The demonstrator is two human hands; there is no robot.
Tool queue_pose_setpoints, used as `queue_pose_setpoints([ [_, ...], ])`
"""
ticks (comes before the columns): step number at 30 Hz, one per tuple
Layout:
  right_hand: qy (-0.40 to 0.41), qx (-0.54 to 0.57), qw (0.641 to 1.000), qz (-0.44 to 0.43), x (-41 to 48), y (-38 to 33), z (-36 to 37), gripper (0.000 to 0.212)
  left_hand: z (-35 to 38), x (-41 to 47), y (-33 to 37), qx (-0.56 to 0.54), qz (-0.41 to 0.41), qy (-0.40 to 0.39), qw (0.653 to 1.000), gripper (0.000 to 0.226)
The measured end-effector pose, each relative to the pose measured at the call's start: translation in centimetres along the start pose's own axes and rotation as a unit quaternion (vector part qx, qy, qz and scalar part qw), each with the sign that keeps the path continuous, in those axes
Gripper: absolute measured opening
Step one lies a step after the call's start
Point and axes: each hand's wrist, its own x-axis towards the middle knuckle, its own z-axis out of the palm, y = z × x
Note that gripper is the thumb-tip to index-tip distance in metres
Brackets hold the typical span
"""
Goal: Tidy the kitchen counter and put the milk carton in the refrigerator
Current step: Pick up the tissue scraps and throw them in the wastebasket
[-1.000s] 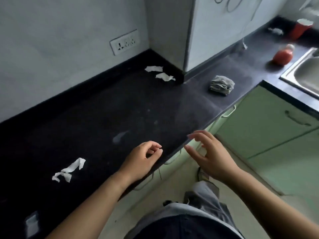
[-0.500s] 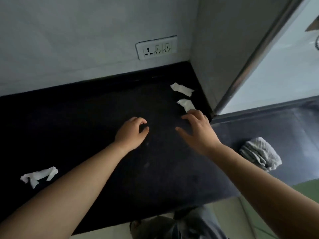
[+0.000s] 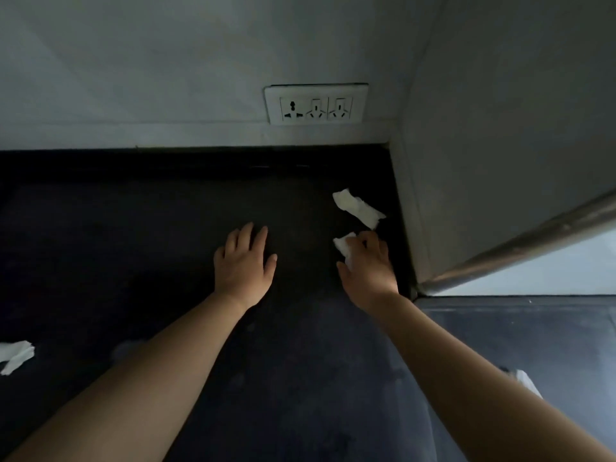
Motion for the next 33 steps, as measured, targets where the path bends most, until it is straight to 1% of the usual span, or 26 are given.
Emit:
queue_pose_setpoints([
  [4, -0.006, 0.021, 0.998, -0.065, 1.0, 0.4, 0.0, 0.027, 0.5, -0.3, -0.3, -0.01, 0.005, 0.014, 1.0, 0.058],
  [5, 0.012, 0.036, 0.996, -0.08, 1.5, 0.1, -0.2, 0.024, 0.5, -0.3, -0.4, -0.01, 0.008, 0.017, 1.0, 0.058],
  [8, 0.116, 0.096, 0.984, -0.093, 3.8, -1.2, -1.7, 0.023, 0.5, -0.2, -0.3, -0.005, 0.011, 0.018, 1.0, 0.058],
  [10, 0.152, 0.088, 0.981, -0.084, 5.7, -1.7, -2.1, 0.024, 0.6, -0.1, -0.3, 0.004, 0.01, 0.017, 1.0, 0.058],
  [11, 0.155, 0.057, 0.984, -0.07, 6.6, -1.6, -2.0, 0.025, 0.5, 0.0, -0.3, 0.009, 0.01, 0.016, 1.0, 0.059],
  [13, 0.124, -0.012, 0.992, -0.031, 7.8, -0.8, -1.3, 0.028, 0.4, 0.1, -0.4, 0.022, 0.012, 0.011, 1.0, 0.059],
  [14, 0.1, -0.021, 0.994, -0.024, 7.9, -0.5, -0.9, 0.029, 0.3, 0.1, -0.5, 0.026, 0.013, 0.011, 1.0, 0.06],
  [16, 0.079, -0.009, 0.996, -0.048, 7.4, -0.2, -0.1, 0.027, 0.2, 0.1, -0.5, 0.029, 0.013, 0.01, 0.999, 0.06],
  [19, 0.062, -0.025, 0.994, -0.087, 5.3, -0.4, 0.5, 0.027, 0.1, -0.1, -0.5, 0.022, 0.015, -0.004, 1.0, 0.059],
  [21, 0.023, -0.021, 0.996, -0.089, 3.7, -1.0, 0.7, 0.029, -0.4, -0.2, -0.9, 0.003, 0.025, -0.017, 1.0, 0.059],
  [23, -0.014, 0.018, 0.996, -0.082, 2.5, -2.1, 0.6, 0.026, -1.2, -0.5, -1.8, -0.02, 0.045, -0.032, 0.998, 0.058],
  [25, -0.03, 0.054, 0.995, -0.079, 1.5, -4.0, -0.1, 0.023, -2.2, -1.4, -3.0, -0.034, 0.06, -0.033, 0.997, 0.056],
  [27, -0.02, 0.081, 0.992, -0.092, 0.5, -6.3, -0.7, 0.022, -3.1, -2.9, -4.7, -0.05, 0.058, -0.022, 0.997, 0.053],
  [30, -0.009, 0.103, 0.984, -0.146, -1.4, -10.9, -0.8, 0.02, -4.2, -6.3, -8.0, -0.11, 0.024, -0.024, 0.993, 0.047],
  [33, -0.047, 0.113, 0.971, -0.204, -3.5, -16.6, 1.4, 0.02, -4.7, -10.4, -12.6, -0.15, -0.006, -0.015, 0.989, 0.042],
])
